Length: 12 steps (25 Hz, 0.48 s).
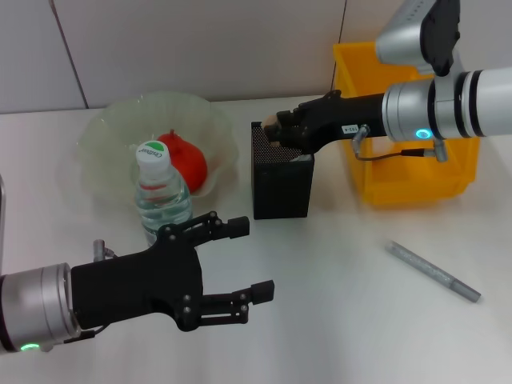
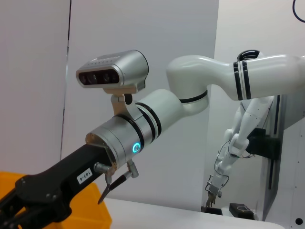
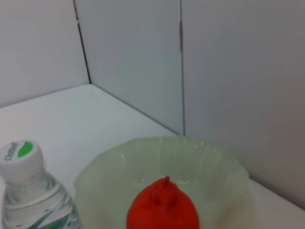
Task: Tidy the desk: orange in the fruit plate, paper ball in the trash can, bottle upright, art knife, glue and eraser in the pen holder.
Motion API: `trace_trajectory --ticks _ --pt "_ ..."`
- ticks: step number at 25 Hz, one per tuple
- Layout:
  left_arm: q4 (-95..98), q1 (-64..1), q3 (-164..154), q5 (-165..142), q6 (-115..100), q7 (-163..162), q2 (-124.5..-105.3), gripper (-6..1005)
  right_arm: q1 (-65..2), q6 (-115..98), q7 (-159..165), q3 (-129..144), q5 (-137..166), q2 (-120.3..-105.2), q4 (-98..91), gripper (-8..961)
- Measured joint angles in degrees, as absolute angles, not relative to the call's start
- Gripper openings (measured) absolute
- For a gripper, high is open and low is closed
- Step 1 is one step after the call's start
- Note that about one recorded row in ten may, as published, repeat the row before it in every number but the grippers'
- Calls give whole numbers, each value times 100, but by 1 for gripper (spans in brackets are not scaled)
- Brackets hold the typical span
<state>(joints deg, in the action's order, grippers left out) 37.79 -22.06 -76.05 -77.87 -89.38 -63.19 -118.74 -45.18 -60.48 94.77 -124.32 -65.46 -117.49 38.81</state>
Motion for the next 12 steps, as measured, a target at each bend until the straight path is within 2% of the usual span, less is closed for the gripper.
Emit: trace_trajectory --ticks 4,12 --pt "3779 -2213 -7627 -7787 -8938 -6319 -11874 869 -4510 -5928 9598 -12355 -6545 -11751 3918 380" --pt "3779 -2213 -7638 -7787 -8938 -6324 -11874 869 -4380 -5964 9601 -12374 -6579 -11752 4174 531"
